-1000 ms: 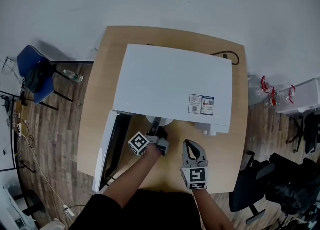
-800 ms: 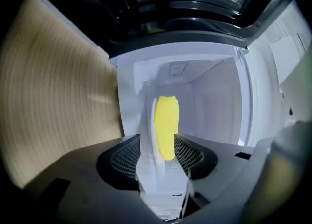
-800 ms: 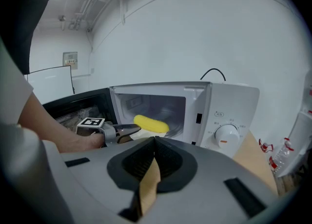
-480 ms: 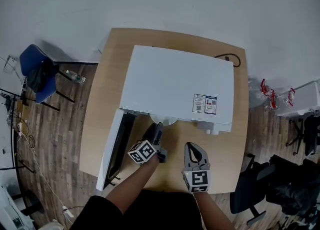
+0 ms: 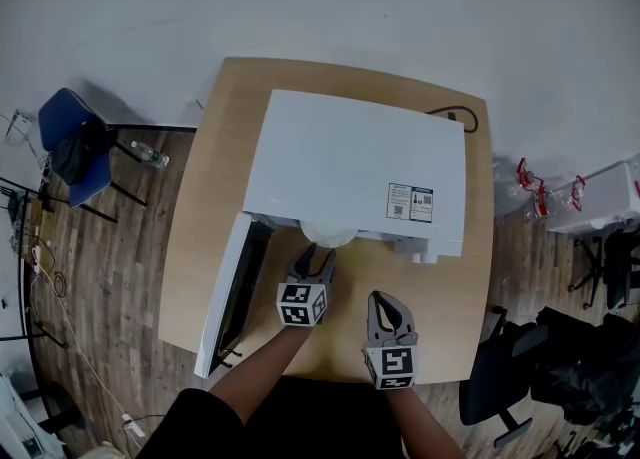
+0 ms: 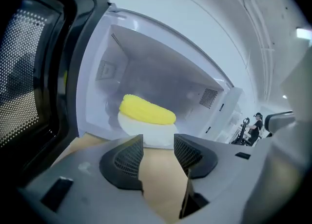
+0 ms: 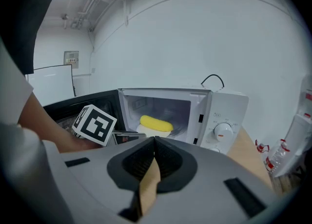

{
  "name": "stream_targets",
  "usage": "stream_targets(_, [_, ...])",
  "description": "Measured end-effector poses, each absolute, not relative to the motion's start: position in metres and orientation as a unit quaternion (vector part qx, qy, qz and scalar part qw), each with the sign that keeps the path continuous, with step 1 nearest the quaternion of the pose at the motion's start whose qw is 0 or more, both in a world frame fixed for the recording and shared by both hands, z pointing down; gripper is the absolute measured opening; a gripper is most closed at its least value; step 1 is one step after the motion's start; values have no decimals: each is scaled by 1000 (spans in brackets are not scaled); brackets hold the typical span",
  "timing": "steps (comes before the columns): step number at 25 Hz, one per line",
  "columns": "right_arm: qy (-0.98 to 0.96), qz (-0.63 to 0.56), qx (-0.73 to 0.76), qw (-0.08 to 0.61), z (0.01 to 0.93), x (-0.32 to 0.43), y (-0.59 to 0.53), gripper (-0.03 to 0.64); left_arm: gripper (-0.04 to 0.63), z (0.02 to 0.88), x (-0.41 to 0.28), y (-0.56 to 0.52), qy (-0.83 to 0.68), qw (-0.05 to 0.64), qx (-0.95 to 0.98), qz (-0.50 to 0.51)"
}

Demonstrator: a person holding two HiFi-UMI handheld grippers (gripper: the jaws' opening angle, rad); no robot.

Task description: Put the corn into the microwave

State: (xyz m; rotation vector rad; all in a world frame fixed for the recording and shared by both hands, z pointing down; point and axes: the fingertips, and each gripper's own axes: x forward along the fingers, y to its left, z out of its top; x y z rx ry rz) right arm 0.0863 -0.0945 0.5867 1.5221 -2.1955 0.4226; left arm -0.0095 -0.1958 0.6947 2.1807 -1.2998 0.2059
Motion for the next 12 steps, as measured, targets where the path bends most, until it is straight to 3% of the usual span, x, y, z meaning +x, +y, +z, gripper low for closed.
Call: stream_targets(12, [-788,160,552,221,591,91,-93,60,189,702,-8,-207,-510,278,806,113])
